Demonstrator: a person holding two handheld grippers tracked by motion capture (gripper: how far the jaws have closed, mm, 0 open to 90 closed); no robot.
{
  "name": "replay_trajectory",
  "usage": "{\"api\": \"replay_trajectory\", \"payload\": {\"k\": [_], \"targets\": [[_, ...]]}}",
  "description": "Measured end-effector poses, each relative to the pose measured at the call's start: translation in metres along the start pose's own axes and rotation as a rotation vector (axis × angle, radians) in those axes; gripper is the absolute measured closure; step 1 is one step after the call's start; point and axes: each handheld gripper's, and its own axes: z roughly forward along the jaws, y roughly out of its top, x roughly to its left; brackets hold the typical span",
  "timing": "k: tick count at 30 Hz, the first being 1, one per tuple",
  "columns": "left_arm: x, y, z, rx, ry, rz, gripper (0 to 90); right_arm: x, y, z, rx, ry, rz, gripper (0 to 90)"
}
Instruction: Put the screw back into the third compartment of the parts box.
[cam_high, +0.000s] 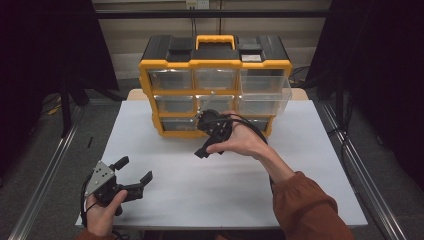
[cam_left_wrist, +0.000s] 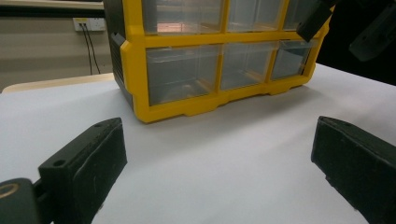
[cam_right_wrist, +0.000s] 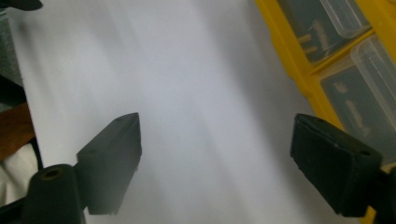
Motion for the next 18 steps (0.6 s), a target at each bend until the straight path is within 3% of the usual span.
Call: {"api": "replay_trajectory", "payload": {"k": [8,12,18], "targets": [[0.003,-0.001,-0.001,0.003,0.004,-0.002,3.3,-0.002,-0.021,0.026,-0.026,0.016,0.032,8.6],[0.003,-0.001,-0.001,0.002,0.003,-0.002,3.5,0.0,-0.031,0.034,-0.043,0.038,0.018,6.5],[0.002,-0.001,-0.002,0.002,0.008,-0.004,3.3,-0.002,-0.051,0.044,-0.076,0.013,0.05,7.3]]}}
